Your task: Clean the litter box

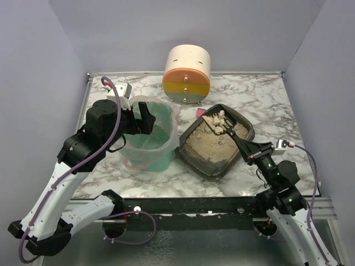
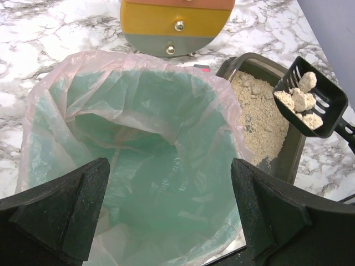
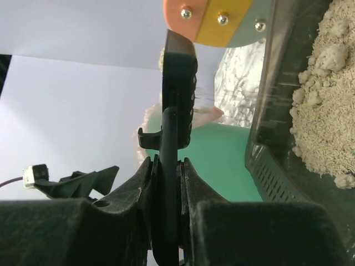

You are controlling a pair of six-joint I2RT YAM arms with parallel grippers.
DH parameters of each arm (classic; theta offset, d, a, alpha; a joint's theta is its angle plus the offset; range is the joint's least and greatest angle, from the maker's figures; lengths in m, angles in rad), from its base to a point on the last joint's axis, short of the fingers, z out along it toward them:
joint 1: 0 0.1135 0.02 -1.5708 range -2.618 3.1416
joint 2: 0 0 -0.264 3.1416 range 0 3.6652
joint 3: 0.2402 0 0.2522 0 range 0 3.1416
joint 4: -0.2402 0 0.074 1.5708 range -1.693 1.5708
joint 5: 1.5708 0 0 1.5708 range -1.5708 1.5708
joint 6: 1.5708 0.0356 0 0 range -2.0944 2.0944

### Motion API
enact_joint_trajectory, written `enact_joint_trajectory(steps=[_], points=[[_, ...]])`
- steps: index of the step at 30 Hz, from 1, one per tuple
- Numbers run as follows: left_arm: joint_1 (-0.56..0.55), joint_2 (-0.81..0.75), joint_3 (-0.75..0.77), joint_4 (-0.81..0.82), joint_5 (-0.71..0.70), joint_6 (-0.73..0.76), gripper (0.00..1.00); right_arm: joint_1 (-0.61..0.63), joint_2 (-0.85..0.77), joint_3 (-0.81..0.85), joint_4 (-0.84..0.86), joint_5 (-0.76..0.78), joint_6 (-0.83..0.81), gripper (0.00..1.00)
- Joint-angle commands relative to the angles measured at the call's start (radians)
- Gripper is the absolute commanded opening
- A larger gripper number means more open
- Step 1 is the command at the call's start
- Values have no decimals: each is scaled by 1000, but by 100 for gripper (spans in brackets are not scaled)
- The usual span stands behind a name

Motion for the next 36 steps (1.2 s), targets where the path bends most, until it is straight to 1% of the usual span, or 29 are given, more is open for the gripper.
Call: enact_joint_trajectory(steps=[1, 2, 3, 4, 5, 6, 9, 10, 11, 12, 13, 15, 16, 17, 18, 19, 20, 21, 22, 24, 25, 27, 28, 30, 31, 33, 34, 35, 36], points=[[2, -10, -6, 19, 18, 7, 99, 3, -35, 43, -43, 59, -22, 1], [2, -10, -8, 20, 19, 6, 99, 3, -34, 4, 65, -10, -8, 1], [2, -9, -10, 20, 19, 6, 99, 3, -25, -2, 91, -50, 18, 1], [2, -9, -10, 19, 20, 6, 99, 4, -26, 38, 7, -20, 11, 1], [2, -9, -11, 19, 23, 6, 99, 3, -32, 77, -124, 75, -1, 1], [2, -10, -12, 20, 25, 4, 99, 3, -43, 76, -157, 94, 22, 0], [2, -13, -12, 21, 26, 2, 99, 3, -38, -25, 103, -83, 93, 1], [2, -14, -11, 21, 24, 2, 99, 3, -34, 11, 26, -64, 89, 0], [2, -13, -12, 21, 26, 2, 99, 3, -41, 67, -120, 30, 58, 1], [2, -15, -13, 21, 28, 0, 99, 3, -48, 83, -201, 87, 66, 1], [2, -15, -13, 22, 30, -1, 99, 3, -58, 59, -151, 54, 82, 0], [2, -16, -15, 22, 32, -1, 99, 3, -37, -21, 56, -89, 116, 1], [2, -16, -16, 21, 30, -1, 99, 4, -28, -2, 18, -92, 122, 0], [2, -17, -17, 21, 31, -1, 99, 3, -32, 54, -114, 18, 90, 1], [2, -19, -17, 22, 33, -4, 99, 4, -43, 81, -219, 64, 84, 0], [2, -19, -17, 22, 34, -6, 99, 3, -58, 56, -197, 53, 104, 1], [2, -20, -17, 22, 36, -6, 99, 3, -64, 4, -24, -44, 116, 1], [2, -19, -18, 22, 34, -6, 99, 3, -52, -39, 71, -91, 144, 0], [2, -19, -19, 22, 32, -5, 99, 4, -36, -29, 27, -104, 139, 1], [2, -19, -17, 21, 34, -4, 99, 4, -39, 73, -229, 75, 69, 0], [2, -21, -18, 22, 36, -5, 99, 3, -49, 70, -224, 70, 94, 0], [2, -21, -14, 21, 36, -3, 99, 4, -62, -35, 32, -79, 157, 1], [2, -21, -14, 20, 34, -2, 99, 4, -44, -66, 88, -119, 179, 0], [2, -21, -12, 15, 33, 1, 99, 3, -34, 27, -162, 34, 113, 1], [2, -21, -11, 14, 34, 2, 99, 4, -35, 53, -193, 51, 113, 0], [2, -22, -12, 15, 35, 3, 99, 3, -28, -9, 51, -77, 130, 0], [2, -22, -13, 13, 31, 3, 99, 3, -3, -35, 125, -124, 150, 1], [2, -21, -13, 13, 29, 4, 99, 3, 21, 12, 49, -95, 118, 1], [2, -20, -11, 11, 30, 5, 99, 3, 19, 72, -113, 8, 84, 1]])
